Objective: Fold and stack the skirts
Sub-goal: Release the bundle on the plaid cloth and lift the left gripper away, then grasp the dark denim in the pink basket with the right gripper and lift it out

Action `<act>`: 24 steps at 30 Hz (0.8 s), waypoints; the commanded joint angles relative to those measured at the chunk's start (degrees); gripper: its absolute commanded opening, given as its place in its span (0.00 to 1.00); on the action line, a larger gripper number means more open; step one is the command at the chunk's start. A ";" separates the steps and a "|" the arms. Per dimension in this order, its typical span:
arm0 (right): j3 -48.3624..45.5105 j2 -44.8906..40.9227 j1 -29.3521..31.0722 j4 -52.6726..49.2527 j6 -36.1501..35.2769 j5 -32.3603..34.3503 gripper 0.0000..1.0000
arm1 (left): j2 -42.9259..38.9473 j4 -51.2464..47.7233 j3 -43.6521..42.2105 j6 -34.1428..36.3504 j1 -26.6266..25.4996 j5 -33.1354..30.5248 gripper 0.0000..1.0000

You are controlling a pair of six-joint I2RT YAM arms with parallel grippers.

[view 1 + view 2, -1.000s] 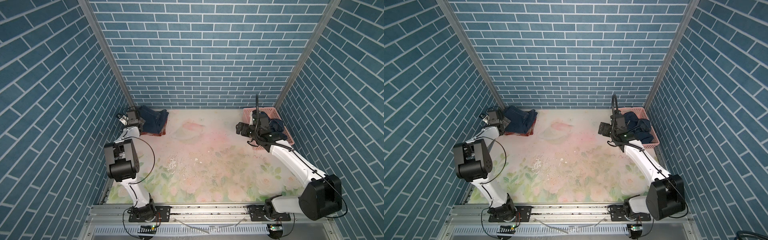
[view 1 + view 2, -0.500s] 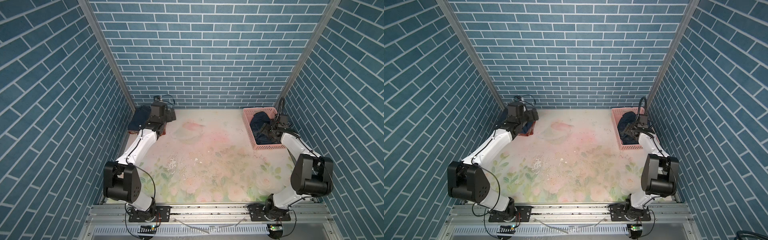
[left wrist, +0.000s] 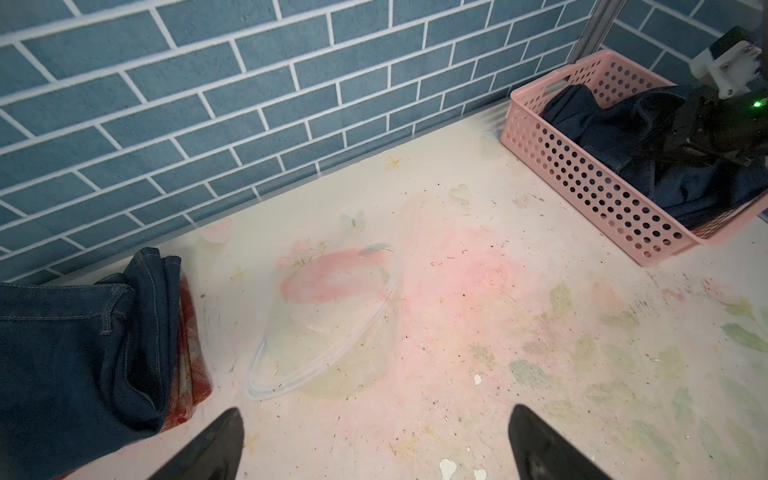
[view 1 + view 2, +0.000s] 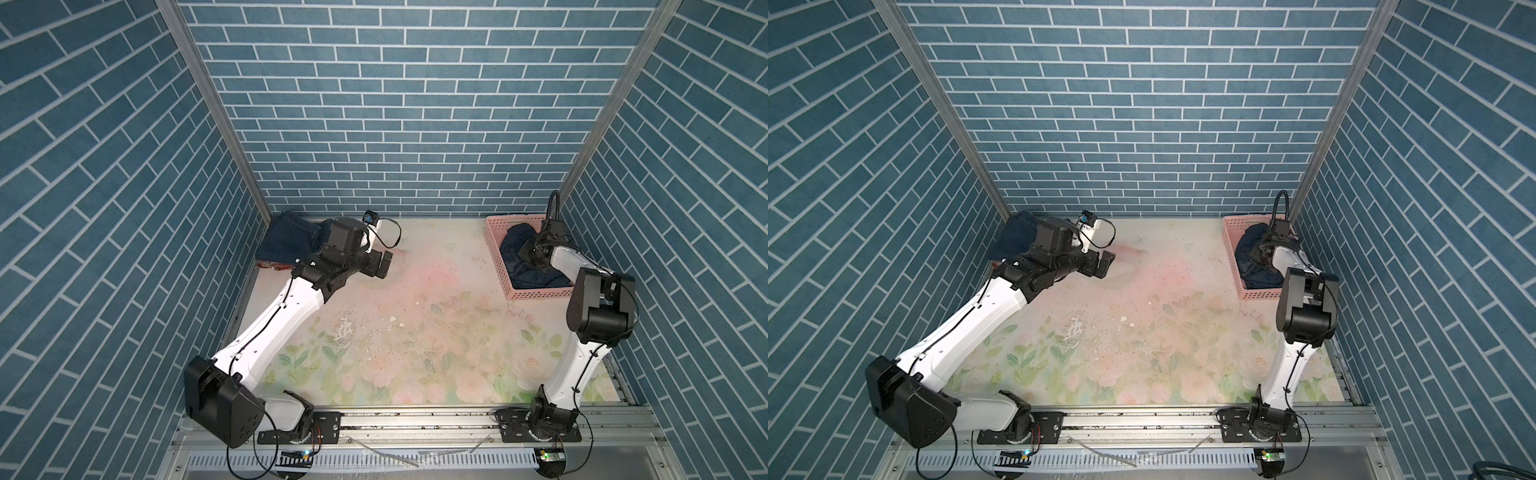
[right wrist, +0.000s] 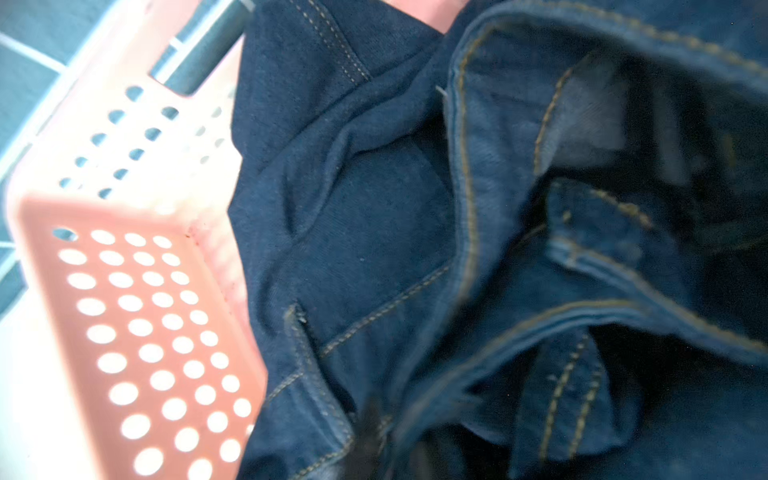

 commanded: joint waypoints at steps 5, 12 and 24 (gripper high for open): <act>3.72 -11.52 0.26 0.76 -3.49 2.46 0.00 | 1.01 -2.24 -0.24 1.38 0.49 2.29 1.00; 4.15 -25.23 4.25 2.83 -6.15 4.09 0.00 | 1.62 -0.85 -0.65 -2.63 6.58 4.40 1.00; 14.33 -36.18 23.75 7.12 -8.89 5.43 0.00 | 1.53 4.64 -3.09 -8.33 21.08 9.64 1.00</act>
